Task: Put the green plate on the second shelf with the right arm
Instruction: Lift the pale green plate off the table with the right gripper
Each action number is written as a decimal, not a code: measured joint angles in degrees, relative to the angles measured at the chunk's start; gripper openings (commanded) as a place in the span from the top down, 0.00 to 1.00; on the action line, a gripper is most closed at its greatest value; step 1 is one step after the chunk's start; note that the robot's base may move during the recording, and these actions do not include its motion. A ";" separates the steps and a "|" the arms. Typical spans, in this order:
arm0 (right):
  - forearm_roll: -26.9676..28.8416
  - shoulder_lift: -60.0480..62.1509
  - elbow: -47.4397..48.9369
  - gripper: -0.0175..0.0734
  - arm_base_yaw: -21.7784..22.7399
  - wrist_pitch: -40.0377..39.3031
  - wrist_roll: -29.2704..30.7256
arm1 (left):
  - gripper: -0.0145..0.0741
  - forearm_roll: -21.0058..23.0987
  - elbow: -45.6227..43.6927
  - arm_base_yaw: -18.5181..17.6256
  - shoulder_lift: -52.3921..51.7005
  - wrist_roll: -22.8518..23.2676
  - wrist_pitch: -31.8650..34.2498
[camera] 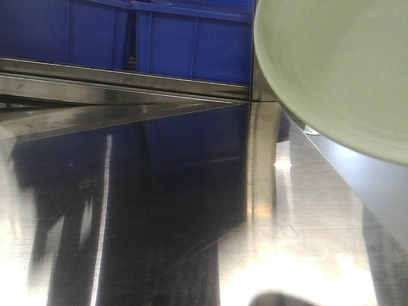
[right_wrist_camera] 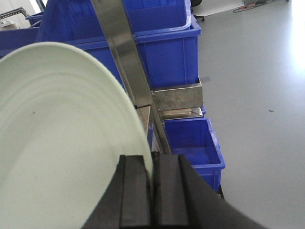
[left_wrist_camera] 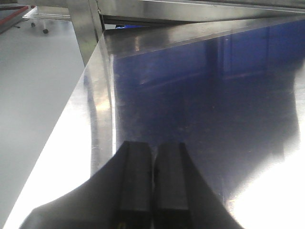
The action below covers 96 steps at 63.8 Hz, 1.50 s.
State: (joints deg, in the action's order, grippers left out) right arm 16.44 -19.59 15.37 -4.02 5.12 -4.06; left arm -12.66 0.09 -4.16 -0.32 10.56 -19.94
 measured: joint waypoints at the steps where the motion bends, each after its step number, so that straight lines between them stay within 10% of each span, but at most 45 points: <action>1: -0.04 0.00 0.00 0.75 0.00 0.11 0.00 | 0.70 0.00 0.00 0.00 0.00 0.00 0.00; 96: -0.17 0.00 0.00 0.75 0.00 1.11 0.01 | 0.70 0.00 0.00 0.00 0.00 0.00 0.00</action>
State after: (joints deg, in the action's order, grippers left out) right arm 16.27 -19.59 15.37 -4.02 6.23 -4.04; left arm -12.66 0.09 -4.16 -0.32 10.56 -19.94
